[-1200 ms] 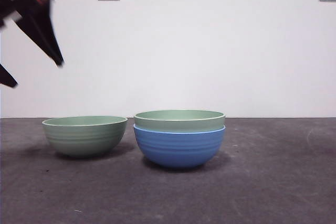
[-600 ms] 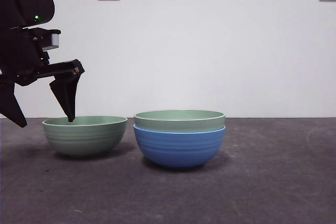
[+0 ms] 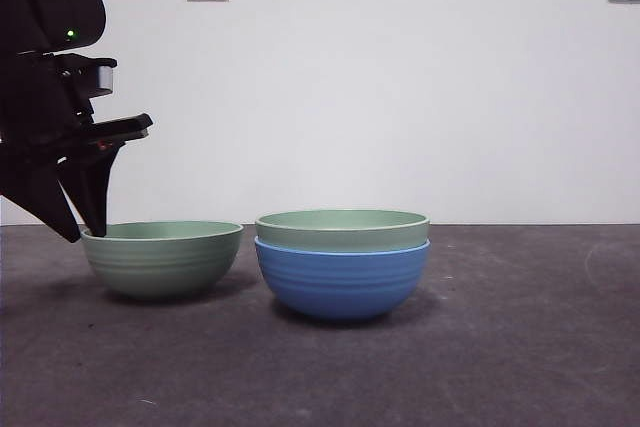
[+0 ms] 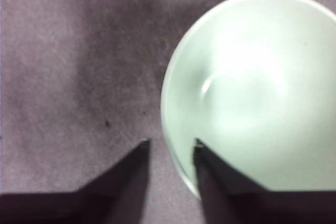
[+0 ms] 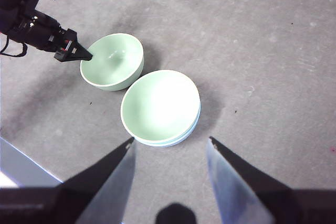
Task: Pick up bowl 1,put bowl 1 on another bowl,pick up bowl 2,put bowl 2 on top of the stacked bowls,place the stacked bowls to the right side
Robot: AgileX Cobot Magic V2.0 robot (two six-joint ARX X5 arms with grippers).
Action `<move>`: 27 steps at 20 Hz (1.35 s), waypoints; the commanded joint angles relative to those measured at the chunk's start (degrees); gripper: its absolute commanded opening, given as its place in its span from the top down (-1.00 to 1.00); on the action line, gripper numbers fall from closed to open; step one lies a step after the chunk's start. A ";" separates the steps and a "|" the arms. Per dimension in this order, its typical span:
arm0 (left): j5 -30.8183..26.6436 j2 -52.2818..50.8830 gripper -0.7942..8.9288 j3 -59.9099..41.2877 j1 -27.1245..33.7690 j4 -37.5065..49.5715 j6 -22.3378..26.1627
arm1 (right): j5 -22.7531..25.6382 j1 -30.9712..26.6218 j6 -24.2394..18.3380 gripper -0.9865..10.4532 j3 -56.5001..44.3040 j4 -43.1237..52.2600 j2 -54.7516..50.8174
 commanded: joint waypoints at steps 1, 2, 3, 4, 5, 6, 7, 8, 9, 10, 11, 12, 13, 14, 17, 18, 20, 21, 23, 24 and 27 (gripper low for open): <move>0.28 0.87 0.67 -0.31 -0.33 -0.37 -1.25 | 0.15 0.09 0.61 0.43 -0.04 0.15 -0.22; 0.90 1.14 0.75 -0.31 -0.35 -0.31 -1.84 | 0.17 0.09 0.81 0.43 -0.04 0.15 -0.46; 1.51 1.16 0.86 -0.31 -0.35 -0.22 -1.86 | 0.15 0.09 0.81 0.43 -0.04 0.33 -0.57; 1.60 1.16 0.85 -0.31 -0.37 -0.09 -1.88 | 0.17 0.09 0.81 0.43 -0.04 0.35 -0.87; 1.57 1.16 0.85 -0.31 -0.37 -0.09 -1.88 | 0.17 0.09 0.83 0.43 -0.04 0.33 -0.96; 1.57 1.16 0.85 -0.31 -0.37 -0.09 -1.90 | 0.17 0.09 0.81 0.43 -0.04 0.28 -1.20; 1.60 1.14 0.85 -0.28 -0.37 -0.09 -1.90 | 0.15 0.09 0.83 0.44 -0.04 0.28 -1.27; 1.62 1.01 0.85 -0.26 -0.35 -0.13 -1.88 | 0.17 0.09 0.81 0.44 -0.04 0.24 -1.44; 1.90 0.68 0.85 -0.17 -0.37 -0.37 -1.88 | 0.17 0.09 0.81 0.44 -0.04 0.26 -1.49; 3.26 0.17 0.85 0.17 -0.37 -0.66 -1.88 | 0.17 0.09 0.83 0.44 -0.04 0.24 -1.55; 3.76 -0.46 0.85 0.72 -0.44 -0.83 -1.88 | 0.17 0.09 0.81 0.44 -0.04 0.22 -1.55; 4.50 -1.49 0.85 1.79 -0.74 -1.51 -1.86 | 0.17 0.09 0.81 0.44 -0.04 0.22 -1.55; 4.50 -2.67 0.85 2.82 -1.18 -1.99 -1.86 | 0.17 0.09 0.81 0.44 -0.04 0.15 -1.53; 4.50 -3.93 0.85 4.46 -1.97 -2.95 -1.79 | 0.17 0.09 0.79 0.44 -0.04 0.13 -1.53; 4.72 -6.16 0.85 10.45 -5.62 -6.01 -1.64 | 0.17 0.09 0.81 0.44 -0.04 0.15 -1.53; 5.11 -6.27 0.85 12.50 -7.28 -6.99 -1.64 | 0.17 0.09 0.81 0.44 -0.04 0.13 -1.53; 5.73 -6.27 0.85 15.04 -10.51 -7.58 -1.64 | 0.17 0.09 0.81 0.44 -0.04 0.13 -1.53; 5.60 -6.16 0.85 15.43 -12.48 -6.67 -1.68 | 0.17 0.09 0.81 0.44 -0.04 0.13 -1.53; 3.80 -4.79 0.85 15.43 -15.67 -4.63 -1.79 | 0.17 0.09 0.81 0.44 -0.04 0.15 -1.53; 3.63 -3.45 0.85 15.43 -16.74 -4.11 -1.88 | 0.17 0.09 0.81 0.44 -0.04 0.13 -1.53; 2.64 1.36 0.85 15.43 -19.04 -3.48 -1.90 | 0.17 0.09 0.83 0.44 -0.04 0.09 -1.53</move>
